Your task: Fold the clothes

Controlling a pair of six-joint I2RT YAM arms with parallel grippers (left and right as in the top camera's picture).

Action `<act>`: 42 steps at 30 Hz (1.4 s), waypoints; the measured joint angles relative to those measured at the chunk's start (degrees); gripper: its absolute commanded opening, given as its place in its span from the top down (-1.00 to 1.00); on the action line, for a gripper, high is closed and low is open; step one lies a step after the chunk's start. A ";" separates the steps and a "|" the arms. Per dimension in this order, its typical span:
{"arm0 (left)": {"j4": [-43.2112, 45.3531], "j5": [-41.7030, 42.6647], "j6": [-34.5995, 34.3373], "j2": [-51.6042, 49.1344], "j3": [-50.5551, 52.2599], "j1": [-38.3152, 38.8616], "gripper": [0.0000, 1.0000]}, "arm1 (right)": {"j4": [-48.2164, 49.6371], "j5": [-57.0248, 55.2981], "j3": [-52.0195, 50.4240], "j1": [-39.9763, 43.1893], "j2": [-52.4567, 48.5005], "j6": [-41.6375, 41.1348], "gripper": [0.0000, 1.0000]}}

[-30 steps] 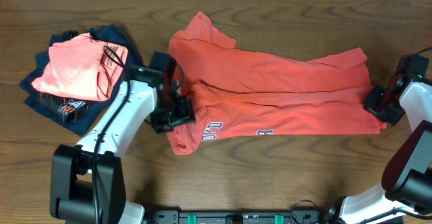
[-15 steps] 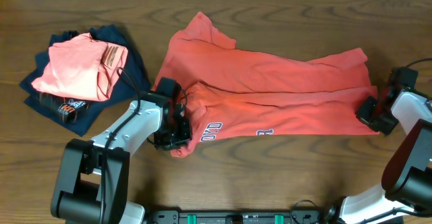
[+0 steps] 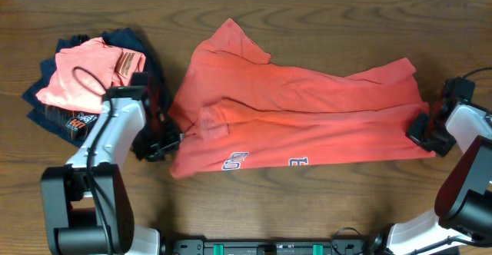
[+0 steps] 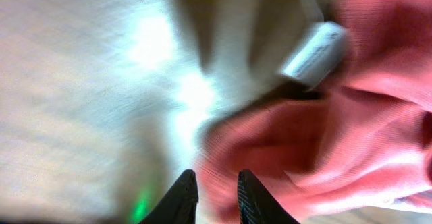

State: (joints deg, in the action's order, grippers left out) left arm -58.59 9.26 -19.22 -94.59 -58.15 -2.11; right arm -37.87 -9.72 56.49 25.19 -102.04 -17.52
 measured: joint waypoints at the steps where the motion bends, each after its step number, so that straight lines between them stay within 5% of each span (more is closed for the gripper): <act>1: -0.94 -0.55 0.00 0.00 0.00 -0.48 0.54 | -0.17 -0.70 -0.07 0.11 0.00 0.00 0.98; 8: -1.14 0.94 0.87 0.00 -0.02 -0.63 0.55 | -0.48 -2.82 -0.31 0.28 -0.02 0.00 0.98; 12: 2.49 9.18 4.90 0.00 -0.26 -0.26 0.28 | -0.48 -2.99 -0.33 0.28 -0.02 0.00 0.97; 17: 7.37 14.43 7.56 0.00 -0.61 2.71 0.20 | -0.48 -3.02 -0.35 0.28 -0.02 0.00 0.97; 30: 13.51 10.71 8.81 -5.22 -0.61 6.67 0.21 | -0.48 -3.02 -0.35 0.28 -0.02 0.00 0.97; 33: 14.58 10.08 8.57 -8.37 -0.61 6.67 0.88 | -0.48 -3.02 -0.35 0.28 -0.02 0.00 0.98; 42: 14.05 9.55 9.18 -8.66 -1.88 4.33 0.88 | -0.48 -2.99 -0.35 0.28 -0.02 0.00 0.98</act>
State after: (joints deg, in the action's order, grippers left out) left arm -44.53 18.81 -10.04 -103.24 -60.03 2.22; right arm -38.35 -12.71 56.14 25.47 -102.06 -17.52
